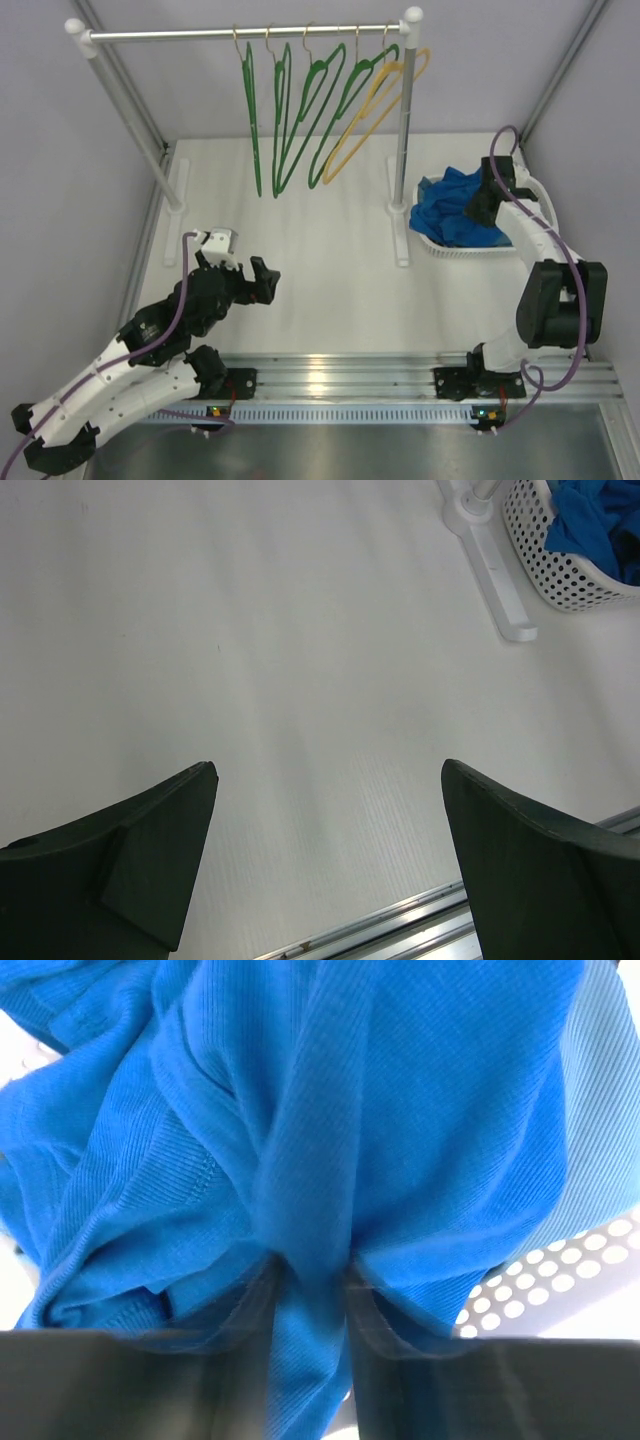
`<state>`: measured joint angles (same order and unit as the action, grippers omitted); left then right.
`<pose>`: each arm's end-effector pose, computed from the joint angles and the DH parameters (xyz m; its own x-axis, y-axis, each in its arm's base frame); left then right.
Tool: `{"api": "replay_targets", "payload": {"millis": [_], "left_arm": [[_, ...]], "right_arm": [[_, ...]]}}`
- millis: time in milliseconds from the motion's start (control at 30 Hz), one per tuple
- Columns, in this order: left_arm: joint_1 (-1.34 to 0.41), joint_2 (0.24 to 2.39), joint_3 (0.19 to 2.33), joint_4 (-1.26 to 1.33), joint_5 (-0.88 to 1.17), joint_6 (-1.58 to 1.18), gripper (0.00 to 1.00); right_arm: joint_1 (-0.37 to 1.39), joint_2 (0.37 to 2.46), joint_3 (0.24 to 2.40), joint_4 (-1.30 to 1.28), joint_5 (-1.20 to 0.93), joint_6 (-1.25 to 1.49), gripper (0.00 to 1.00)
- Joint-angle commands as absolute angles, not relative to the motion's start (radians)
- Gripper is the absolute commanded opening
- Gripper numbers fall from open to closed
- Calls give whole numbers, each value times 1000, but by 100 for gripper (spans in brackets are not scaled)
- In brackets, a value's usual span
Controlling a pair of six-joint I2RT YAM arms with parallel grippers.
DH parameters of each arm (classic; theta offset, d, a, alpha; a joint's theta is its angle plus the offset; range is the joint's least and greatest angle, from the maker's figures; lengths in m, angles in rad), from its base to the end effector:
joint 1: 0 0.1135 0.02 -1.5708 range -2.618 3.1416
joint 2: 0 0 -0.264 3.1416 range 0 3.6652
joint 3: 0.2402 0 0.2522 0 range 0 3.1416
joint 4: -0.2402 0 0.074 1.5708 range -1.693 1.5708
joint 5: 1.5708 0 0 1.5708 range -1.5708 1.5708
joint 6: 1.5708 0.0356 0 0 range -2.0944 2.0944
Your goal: Place the tank top on the hanger
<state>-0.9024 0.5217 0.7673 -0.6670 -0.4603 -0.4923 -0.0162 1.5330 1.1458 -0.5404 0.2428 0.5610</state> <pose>0.0811 -0.0771 0.3195 -0.4370 -0.1299 -0.8900 0.2785 0.9214 -0.2712 0.3244 -0.0138 0.2535 -0.5924 0.5261 -0.6102 0.5611 0.8129 0.1562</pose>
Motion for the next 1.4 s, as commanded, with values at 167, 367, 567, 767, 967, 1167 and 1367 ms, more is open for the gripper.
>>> {"api": "replay_targets", "payload": {"millis": [167,367,567,767,967,1167,1367], "left_arm": [[-905,525,778,-650,-466,-486,99],[-905,511,782,-650,-472,-485,99],[-905,502,792,-657,-479,-486,99],[-905,502,808,-661,-479,-491,99],[-905,489,812,-649,-439,-529,99],[-905,457,764,-589,-373,-594,99],[-905,417,724,-578,-364,-644,99]], "right_arm": [[-18,1340,1225,-555,219,528,0],[-8,1189,1432,-672,111,505,0],[77,1158,1730,-793,5,503,0],[251,1193,1968,-856,-26,515,0],[494,1192,1987,-831,58,557,0],[782,1203,1898,-756,236,591,0],[971,1224,1732,-694,296,623,0]]}}
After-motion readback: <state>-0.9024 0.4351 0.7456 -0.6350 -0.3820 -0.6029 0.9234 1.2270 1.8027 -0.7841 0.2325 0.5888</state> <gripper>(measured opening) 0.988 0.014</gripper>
